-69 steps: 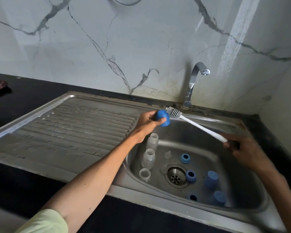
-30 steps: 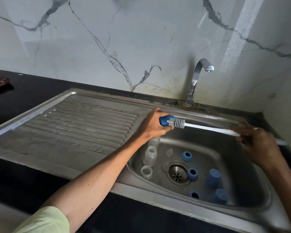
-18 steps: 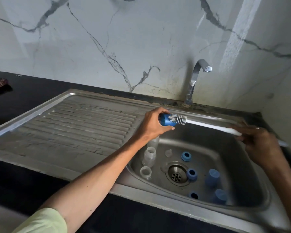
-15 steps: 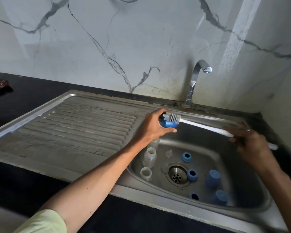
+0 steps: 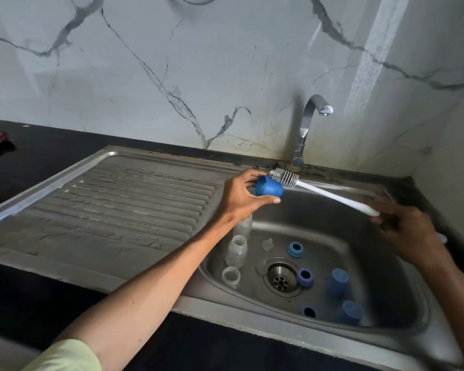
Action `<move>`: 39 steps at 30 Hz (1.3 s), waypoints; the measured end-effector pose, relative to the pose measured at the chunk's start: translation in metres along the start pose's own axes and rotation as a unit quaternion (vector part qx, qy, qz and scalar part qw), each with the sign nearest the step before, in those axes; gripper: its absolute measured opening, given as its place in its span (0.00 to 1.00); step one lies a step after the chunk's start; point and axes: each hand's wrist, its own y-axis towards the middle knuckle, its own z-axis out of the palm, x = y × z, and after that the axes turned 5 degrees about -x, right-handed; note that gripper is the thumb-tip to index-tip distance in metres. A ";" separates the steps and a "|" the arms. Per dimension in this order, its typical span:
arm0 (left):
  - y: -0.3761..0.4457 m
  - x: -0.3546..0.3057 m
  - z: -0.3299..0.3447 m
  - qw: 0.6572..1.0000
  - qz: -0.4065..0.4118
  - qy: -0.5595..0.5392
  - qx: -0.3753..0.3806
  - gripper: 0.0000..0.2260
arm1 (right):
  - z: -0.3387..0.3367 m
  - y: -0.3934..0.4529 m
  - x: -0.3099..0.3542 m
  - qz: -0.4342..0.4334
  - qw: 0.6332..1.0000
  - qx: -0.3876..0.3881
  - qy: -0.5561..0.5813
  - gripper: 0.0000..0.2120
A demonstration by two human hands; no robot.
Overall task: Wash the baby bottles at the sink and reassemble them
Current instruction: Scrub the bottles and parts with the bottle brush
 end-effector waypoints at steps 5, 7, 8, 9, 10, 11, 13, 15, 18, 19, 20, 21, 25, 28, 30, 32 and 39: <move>-0.003 -0.001 0.007 0.999 -0.015 -0.001 0.029 0.27 | 0.012 -0.005 0.015 -0.012 1.000 0.020 -0.002 0.21; 0.000 0.000 0.002 0.999 -0.019 -0.026 0.016 0.27 | 0.003 -0.002 0.008 0.008 1.000 0.020 0.010 0.20; 0.002 0.002 -0.001 0.999 -0.021 -0.037 0.016 0.28 | -0.002 -0.002 0.005 0.016 1.000 0.020 0.014 0.19; 0.003 0.002 -0.003 0.998 -0.026 -0.048 0.025 0.27 | -0.005 -0.002 0.004 0.019 1.000 0.018 0.014 0.20; 0.001 0.001 -0.003 0.997 -0.032 -0.058 0.039 0.27 | -0.005 -0.003 0.007 0.013 1.000 0.016 0.015 0.20; -0.002 -0.001 -0.002 0.995 -0.040 -0.069 0.053 0.26 | -0.002 -0.005 0.013 -0.002 1.000 0.014 0.013 0.21; -0.005 -0.005 0.001 0.993 -0.063 -0.081 0.060 0.22 | 0.005 -0.008 0.023 -0.030 0.999 0.015 0.016 0.22; -0.005 -0.006 0.000 0.990 -0.085 -0.101 0.054 0.14 | 0.008 -0.008 0.024 -0.037 0.999 0.020 0.022 0.21; -0.003 -0.011 0.000 0.979 -0.129 -0.148 0.048 0.09 | -0.001 -0.003 0.012 -0.021 0.999 0.022 0.023 0.20; -0.004 -0.013 0.000 0.975 -0.145 -0.164 0.044 0.07 | -0.004 -0.004 0.010 -0.013 0.999 0.023 0.019 0.20; -0.004 -0.013 0.000 0.970 -0.159 -0.182 0.039 0.05 | -0.006 -0.004 0.011 -0.007 1.000 0.021 0.016 0.20; -0.005 -0.014 0.000 0.964 -0.170 -0.201 0.038 0.04 | -0.005 -0.005 0.013 -0.005 1.000 0.016 0.017 0.20; -0.006 -0.015 0.000 0.949 -0.192 -0.244 0.055 0.12 | 0.005 -0.007 0.024 -0.014 1.000 0.012 0.021 0.23; -0.004 -0.016 -0.003 0.936 -0.203 -0.286 0.021 0.10 | 0.001 -0.008 0.021 -0.008 1.000 0.015 0.017 0.23; -0.005 -0.015 -0.003 0.921 -0.220 -0.321 0.009 0.10 | -0.001 -0.009 0.019 0.014 1.000 0.012 0.021 0.21; -0.006 -0.016 0.000 0.906 -0.242 -0.347 0.010 0.13 | 0.005 -0.009 0.020 0.006 1.000 0.022 0.020 0.21; 0.004 -0.011 -0.004 0.858 -0.308 -0.405 -0.069 0.21 | 0.002 -0.009 0.016 0.009 0.999 0.035 -0.030 0.22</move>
